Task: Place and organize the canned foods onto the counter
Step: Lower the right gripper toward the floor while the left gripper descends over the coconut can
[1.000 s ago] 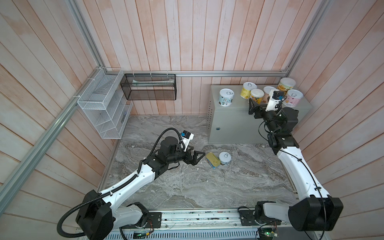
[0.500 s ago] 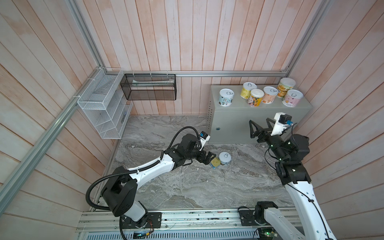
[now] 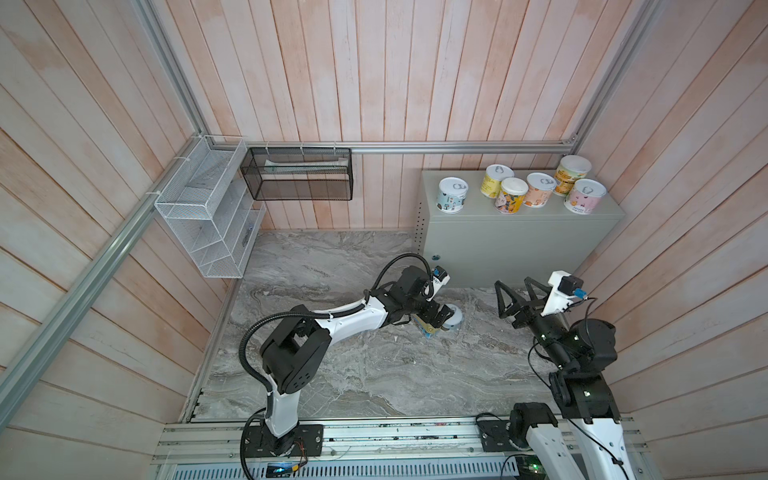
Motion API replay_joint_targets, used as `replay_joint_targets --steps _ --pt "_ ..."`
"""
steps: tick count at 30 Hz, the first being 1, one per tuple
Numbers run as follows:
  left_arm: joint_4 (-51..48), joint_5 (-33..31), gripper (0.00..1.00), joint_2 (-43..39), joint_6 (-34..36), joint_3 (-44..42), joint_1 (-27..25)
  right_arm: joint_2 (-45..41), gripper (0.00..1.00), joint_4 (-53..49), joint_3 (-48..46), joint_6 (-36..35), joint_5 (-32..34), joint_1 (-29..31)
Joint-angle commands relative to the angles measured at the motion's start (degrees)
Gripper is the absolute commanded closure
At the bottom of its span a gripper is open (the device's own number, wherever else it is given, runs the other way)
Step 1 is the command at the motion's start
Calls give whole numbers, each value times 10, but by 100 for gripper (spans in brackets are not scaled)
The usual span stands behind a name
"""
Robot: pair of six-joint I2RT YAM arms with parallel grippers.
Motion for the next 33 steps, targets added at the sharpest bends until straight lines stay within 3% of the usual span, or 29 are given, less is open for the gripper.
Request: replay_joint_targets --steps 1,6,10,22,30,33 --pt "-16 -28 0 29 5 30 -7 -25 2 0 -14 24 35 -1" --pt "-57 -62 0 78 19 93 -30 -38 2 4 -27 22 50 0" --pt "-80 -51 0 111 22 132 -43 -28 2 0 -31 20 49 0" --pt "-129 -94 0 160 5 186 -51 -17 3 19 -51 20 24 0" --pt "-155 -119 0 158 5 198 -52 2 3 10 -52 17 -5 -1" --pt "-119 -137 0 114 5 153 -54 12 3 7 -55 16 -18 -1"
